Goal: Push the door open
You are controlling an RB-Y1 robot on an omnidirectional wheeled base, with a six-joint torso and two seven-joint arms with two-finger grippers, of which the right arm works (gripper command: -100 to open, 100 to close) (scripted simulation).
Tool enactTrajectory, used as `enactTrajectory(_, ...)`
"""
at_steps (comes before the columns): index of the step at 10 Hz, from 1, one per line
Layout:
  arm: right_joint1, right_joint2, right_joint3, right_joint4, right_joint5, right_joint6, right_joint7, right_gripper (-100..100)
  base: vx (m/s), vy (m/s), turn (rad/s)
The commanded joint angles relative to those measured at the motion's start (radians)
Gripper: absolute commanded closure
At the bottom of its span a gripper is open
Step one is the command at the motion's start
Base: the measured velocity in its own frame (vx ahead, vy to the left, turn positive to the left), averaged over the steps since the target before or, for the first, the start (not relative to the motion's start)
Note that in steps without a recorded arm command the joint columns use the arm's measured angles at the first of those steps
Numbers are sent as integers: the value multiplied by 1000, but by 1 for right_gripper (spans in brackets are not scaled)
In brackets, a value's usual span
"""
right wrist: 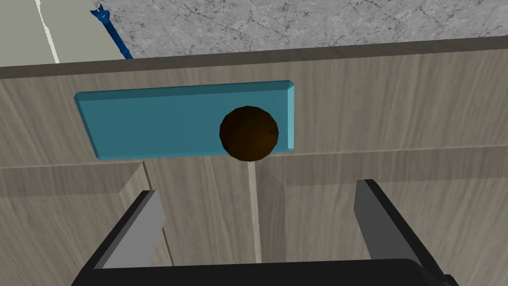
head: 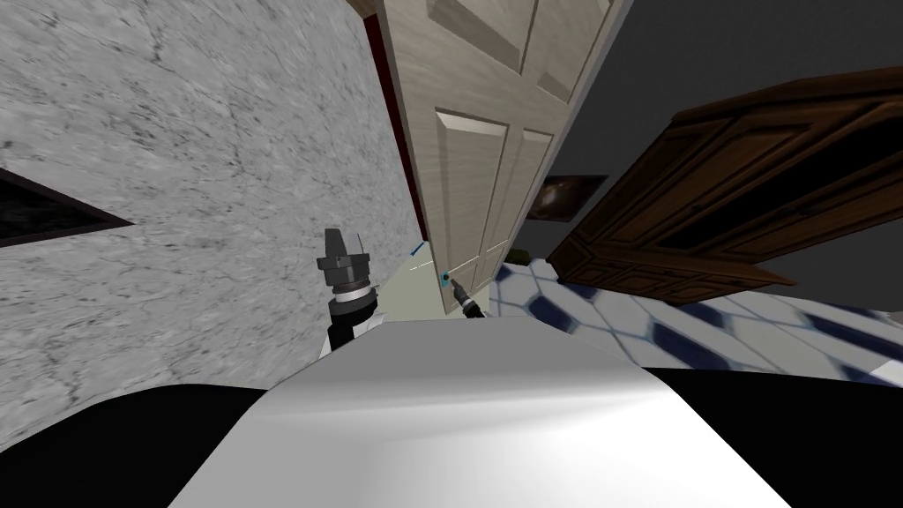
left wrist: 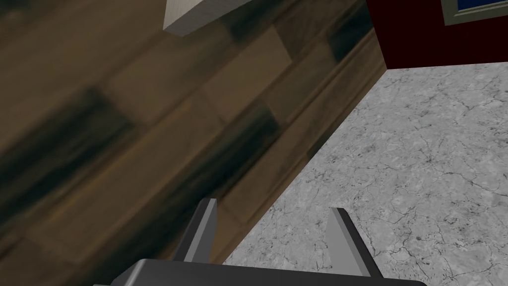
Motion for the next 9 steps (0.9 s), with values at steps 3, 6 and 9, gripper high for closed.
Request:
enactTrajectory(3,-2,6,-6,7,-1,-6,4,-100,197,120,19)
enactTrajectory(6,-2,6,-6,7,-1,-6,4,100,-31,-18,3)
enactTrajectory(9,-2,6,-6,7,-1,-6,4,100,-11,-7,-4)
